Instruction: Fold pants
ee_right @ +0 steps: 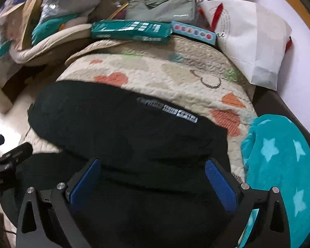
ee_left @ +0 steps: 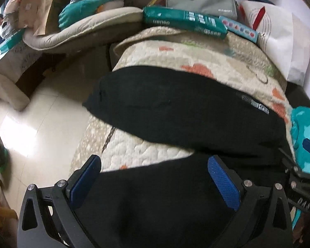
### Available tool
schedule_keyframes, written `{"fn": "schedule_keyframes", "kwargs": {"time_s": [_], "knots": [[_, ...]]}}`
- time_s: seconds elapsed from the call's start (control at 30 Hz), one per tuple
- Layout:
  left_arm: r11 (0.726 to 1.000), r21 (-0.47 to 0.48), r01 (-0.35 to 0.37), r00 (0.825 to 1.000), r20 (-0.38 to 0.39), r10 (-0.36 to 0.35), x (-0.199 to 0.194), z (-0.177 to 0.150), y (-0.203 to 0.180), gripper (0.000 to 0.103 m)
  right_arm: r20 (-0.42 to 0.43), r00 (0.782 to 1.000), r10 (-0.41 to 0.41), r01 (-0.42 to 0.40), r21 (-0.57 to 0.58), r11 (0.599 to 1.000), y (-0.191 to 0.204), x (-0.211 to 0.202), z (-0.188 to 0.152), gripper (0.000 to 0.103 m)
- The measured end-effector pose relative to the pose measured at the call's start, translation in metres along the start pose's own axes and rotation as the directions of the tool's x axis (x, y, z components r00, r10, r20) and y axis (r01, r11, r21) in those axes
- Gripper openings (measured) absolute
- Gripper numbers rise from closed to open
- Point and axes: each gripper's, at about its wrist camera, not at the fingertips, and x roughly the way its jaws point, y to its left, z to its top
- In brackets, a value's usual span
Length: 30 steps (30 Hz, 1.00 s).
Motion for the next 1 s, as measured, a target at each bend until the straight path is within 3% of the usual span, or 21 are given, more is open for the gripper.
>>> {"fn": "schedule_keyframes", "kwargs": {"time_s": [0.3,0.53,0.73,1.0], "knots": [[1.0,0.021,-0.023,0.999,0.029,0.022,-0.012,-0.018,0.0,0.103,-0.003,1.0,0.023,-0.023,0.076,0.997,0.0,-0.011,-0.022,0.103],[0.989,0.148,-0.031,0.994,0.108,0.015,-0.043,-0.041,-0.023,0.103,0.006,0.999,0.043,-0.044,0.202,0.978,-0.015,-0.035,-0.044,0.103],[0.976,0.216,-0.021,0.994,0.113,-0.004,-0.064,-0.059,-0.035,0.103,-0.008,0.997,0.076,-0.069,0.319,0.945,-0.032,-0.053,-0.065,0.103],[0.974,0.225,-0.037,0.99,0.143,0.005,-0.091,-0.065,-0.034,0.103,0.008,0.996,0.088,-0.086,0.332,0.939,-0.034,-0.07,-0.075,0.103]]}}
